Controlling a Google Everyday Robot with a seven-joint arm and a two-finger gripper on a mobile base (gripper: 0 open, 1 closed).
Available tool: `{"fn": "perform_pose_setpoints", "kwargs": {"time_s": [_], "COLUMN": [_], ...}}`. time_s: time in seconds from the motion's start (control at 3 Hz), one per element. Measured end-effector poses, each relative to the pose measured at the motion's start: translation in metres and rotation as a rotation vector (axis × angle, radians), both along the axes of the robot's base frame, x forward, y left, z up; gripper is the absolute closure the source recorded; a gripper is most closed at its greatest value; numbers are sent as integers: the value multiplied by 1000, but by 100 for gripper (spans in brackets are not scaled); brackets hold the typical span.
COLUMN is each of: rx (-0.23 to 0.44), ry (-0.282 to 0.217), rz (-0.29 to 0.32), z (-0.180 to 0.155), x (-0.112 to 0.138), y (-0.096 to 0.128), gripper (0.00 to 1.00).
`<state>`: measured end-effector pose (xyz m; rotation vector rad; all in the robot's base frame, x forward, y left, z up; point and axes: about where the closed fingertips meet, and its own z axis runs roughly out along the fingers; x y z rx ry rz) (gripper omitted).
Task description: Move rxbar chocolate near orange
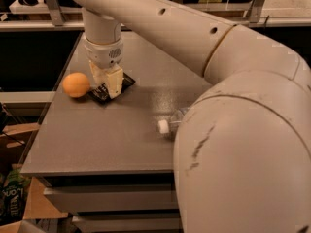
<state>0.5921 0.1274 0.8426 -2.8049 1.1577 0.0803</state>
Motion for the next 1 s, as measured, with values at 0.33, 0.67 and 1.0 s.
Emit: {"fn": "perform_pose_setpoints", "kwargs": {"time_s": [0.33,0.67,1.0], "rx": [-1,-18,-27], "ry": [5,3,-1], "rz": [2,-4,-12], "z": [-2,-5,-6], "x": [-1,1,3], "y": [0,-2,-5], "gripper": [13,0,0]}}
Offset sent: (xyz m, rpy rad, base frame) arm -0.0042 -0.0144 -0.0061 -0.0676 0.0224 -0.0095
